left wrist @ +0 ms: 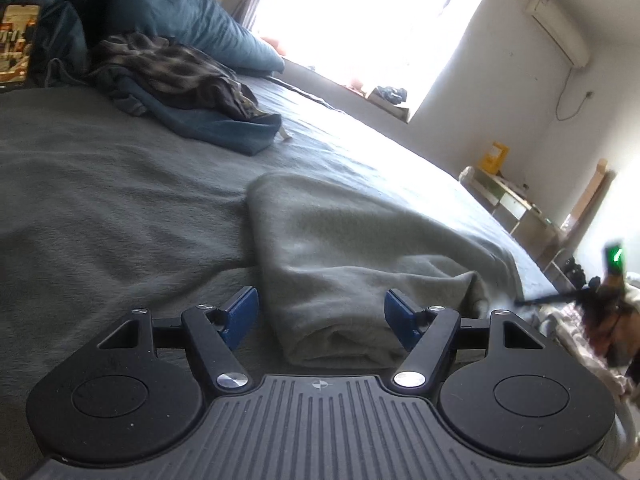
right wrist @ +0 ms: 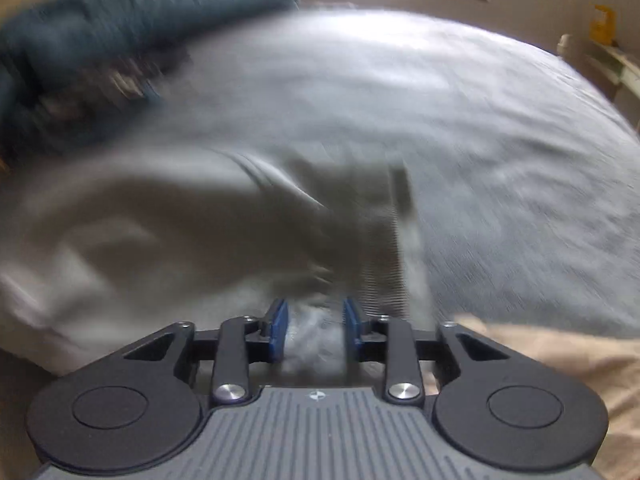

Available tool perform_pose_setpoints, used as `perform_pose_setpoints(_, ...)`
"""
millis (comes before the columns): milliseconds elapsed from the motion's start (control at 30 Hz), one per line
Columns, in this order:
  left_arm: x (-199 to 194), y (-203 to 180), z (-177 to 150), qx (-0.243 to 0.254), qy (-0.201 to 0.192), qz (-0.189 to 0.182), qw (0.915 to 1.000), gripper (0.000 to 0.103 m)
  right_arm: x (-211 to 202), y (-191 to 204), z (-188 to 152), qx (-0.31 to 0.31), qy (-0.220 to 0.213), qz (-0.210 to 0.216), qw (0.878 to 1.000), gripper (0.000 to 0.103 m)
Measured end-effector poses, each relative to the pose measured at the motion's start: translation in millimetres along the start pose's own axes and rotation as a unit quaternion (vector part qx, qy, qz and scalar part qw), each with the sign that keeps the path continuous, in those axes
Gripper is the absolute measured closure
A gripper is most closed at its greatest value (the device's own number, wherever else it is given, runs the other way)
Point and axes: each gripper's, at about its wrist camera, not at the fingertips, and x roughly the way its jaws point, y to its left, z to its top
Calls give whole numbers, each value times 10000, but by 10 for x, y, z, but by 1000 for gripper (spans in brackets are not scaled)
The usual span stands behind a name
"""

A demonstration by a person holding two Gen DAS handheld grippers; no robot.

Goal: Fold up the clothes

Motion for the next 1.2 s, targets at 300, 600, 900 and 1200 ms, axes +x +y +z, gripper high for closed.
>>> perform_pose_setpoints(300, -95, 339, 118, -436, -107, 129, 9989, 34, -844, 1123, 95, -1136, -846, 1, 9899, 73)
perform_pose_setpoints(600, 273, 231, 223, -212, 73, 197, 9996, 35, -176, 1471, -198, -948, -464, -229, 9942, 73)
perform_pose_setpoints(900, 436, 239, 185, 93, 23, 327, 9994, 34, -693, 1595, -176, -791, -1104, 797, 9875, 70)
perform_pose_setpoints(1200, 490, 371, 87, 167, 63, 258, 9995, 34, 87, 2033, -361, -1041, -664, 1579, 9797, 83)
